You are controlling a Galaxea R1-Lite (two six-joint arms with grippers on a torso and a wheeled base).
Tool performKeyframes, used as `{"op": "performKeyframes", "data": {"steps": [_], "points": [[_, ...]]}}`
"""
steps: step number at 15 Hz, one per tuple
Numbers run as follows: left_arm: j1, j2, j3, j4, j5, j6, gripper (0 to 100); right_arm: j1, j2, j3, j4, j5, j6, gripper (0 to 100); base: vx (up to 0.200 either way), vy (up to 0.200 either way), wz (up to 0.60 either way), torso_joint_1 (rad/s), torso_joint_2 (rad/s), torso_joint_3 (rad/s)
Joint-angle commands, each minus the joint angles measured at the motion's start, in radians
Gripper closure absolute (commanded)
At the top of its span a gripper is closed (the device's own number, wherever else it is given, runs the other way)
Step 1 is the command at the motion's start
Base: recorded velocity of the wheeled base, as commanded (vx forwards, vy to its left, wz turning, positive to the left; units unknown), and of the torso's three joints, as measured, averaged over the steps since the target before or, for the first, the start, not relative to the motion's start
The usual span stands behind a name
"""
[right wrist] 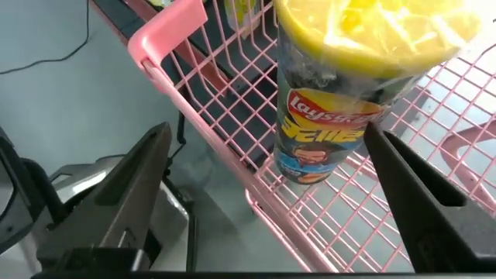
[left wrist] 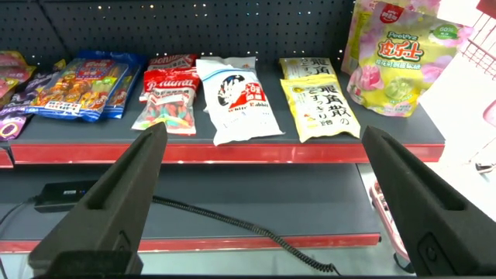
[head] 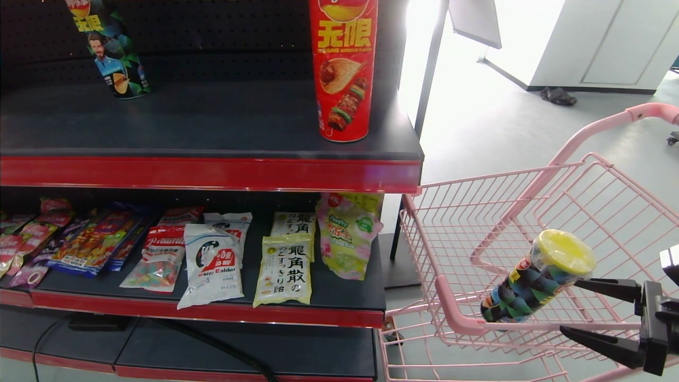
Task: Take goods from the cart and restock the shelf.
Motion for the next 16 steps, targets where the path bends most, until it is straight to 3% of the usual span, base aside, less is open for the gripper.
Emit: {"op": "performKeyframes", "data": {"steps": [1,7,11,16], "points": [[0.0,0.001,0.0,0.0,0.0,0.0,0,0.005,-0.005,-0.001,0.0,0.001,0.0,0,0.0,0.0,0.0,0.0,0.0,0.0],[0.0,0.001,0.0,0.0,0.0,0.0,0,-0.004,-0.007,0.014,0.0,-0.016,0.0,0,0.0,0.0,0.0,0.0,0.0,0.0],[0.0,0.001,0.0,0.0,0.0,0.0,0,-0.108,0.039,-0.038,0.0,-0.085,0.0,0,0.0,0.0,0.0,0.0,0.0,0.0],[0.0,0.001,0.0,0.0,0.0,0.0,0,-0.122,0.124,-0.125,-0.002,-0.079,-0.002,0,0.0,0.0,0.0,0.0,0.0,0.0]]}}
